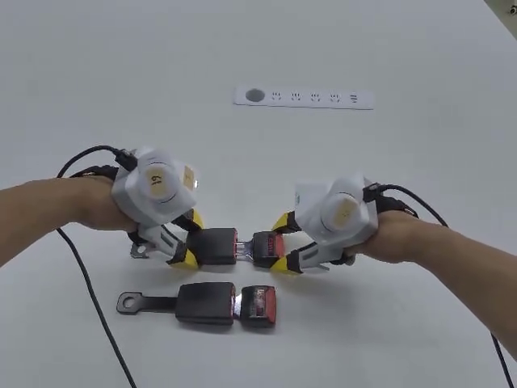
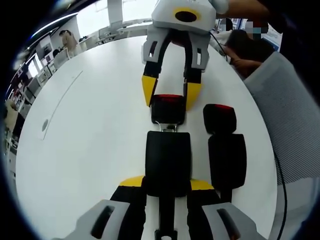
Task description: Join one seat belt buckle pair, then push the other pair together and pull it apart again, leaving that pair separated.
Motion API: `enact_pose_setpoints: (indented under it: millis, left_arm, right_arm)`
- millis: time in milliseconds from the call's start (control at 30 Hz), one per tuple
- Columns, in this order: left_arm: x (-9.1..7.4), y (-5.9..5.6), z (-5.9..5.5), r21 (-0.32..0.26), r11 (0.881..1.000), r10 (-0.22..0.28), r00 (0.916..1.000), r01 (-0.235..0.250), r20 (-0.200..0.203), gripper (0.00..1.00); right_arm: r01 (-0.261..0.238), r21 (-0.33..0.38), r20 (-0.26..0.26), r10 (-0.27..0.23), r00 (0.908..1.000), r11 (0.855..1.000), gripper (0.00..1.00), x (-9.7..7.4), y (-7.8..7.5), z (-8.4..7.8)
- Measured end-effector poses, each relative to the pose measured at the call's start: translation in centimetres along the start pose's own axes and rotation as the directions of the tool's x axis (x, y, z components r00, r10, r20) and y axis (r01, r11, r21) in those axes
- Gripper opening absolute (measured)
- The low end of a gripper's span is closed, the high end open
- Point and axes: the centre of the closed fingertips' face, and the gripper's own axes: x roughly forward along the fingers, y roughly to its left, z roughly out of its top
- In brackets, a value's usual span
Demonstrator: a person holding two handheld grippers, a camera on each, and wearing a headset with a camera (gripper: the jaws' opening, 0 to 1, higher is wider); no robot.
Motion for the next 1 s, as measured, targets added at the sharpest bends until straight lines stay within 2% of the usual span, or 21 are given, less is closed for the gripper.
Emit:
enact_pose_setpoints:
  millis: [1000]
  left_arm:
    - [-0.22,-0.49,0.5,-0.01,1.0,0.002,1.0,-0.002,-0.003,0.31]
  right_arm:
    - [0.009,0.028,-0.03,-0.008,0.9995,1.0,0.29,0.2,-0.04,0.24]
